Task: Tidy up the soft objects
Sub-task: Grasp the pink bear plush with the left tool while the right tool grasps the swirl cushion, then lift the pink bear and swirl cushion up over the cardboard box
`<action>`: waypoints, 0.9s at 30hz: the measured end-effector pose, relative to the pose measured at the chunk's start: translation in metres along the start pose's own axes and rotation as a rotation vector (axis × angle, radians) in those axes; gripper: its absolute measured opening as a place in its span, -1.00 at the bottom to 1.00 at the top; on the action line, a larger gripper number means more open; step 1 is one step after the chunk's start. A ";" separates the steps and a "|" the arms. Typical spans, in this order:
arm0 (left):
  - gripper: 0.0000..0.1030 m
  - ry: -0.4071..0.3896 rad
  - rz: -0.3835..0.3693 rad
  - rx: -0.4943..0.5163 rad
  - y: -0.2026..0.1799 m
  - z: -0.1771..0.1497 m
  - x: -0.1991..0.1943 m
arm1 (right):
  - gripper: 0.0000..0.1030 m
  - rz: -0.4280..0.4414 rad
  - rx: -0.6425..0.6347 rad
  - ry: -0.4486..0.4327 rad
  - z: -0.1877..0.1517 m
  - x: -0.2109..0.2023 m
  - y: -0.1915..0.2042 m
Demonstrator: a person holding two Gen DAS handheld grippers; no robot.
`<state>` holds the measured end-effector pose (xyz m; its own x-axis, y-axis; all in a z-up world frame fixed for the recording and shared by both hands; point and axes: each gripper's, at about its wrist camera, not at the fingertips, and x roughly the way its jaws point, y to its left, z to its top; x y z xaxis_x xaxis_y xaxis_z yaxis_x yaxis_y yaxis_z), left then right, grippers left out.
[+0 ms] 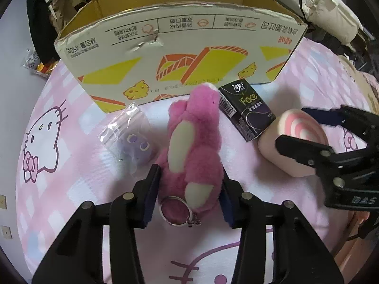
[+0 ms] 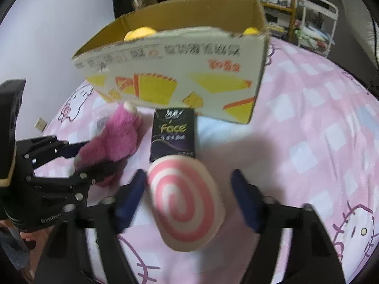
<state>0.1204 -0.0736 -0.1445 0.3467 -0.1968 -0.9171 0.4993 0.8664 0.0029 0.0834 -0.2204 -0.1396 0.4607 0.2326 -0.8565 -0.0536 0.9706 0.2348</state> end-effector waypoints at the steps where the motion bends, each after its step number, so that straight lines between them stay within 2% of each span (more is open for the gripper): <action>1: -0.17 -0.003 -0.002 -0.006 0.001 0.000 -0.001 | 0.17 0.017 0.001 0.004 0.000 0.000 0.001; 6: -0.19 -0.041 -0.021 -0.042 0.005 -0.003 -0.012 | -0.08 -0.016 -0.023 -0.016 -0.002 -0.006 0.006; 8: -0.19 -0.065 -0.025 -0.052 0.005 -0.003 -0.020 | -0.12 -0.037 -0.036 -0.045 -0.003 -0.012 0.009; 15: -0.19 -0.169 -0.013 -0.102 0.018 -0.011 -0.054 | -0.26 -0.061 -0.098 -0.207 -0.005 -0.051 0.024; 23: -0.19 -0.359 0.039 -0.125 0.017 -0.024 -0.104 | -0.27 -0.083 -0.099 -0.287 -0.006 -0.073 0.028; 27: -0.19 -0.465 0.058 -0.127 0.015 -0.028 -0.130 | -0.29 -0.097 -0.094 -0.379 -0.004 -0.094 0.027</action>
<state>0.0605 -0.0217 -0.0361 0.7035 -0.3054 -0.6417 0.3780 0.9254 -0.0261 0.0355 -0.2158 -0.0546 0.7609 0.1173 -0.6382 -0.0663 0.9924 0.1035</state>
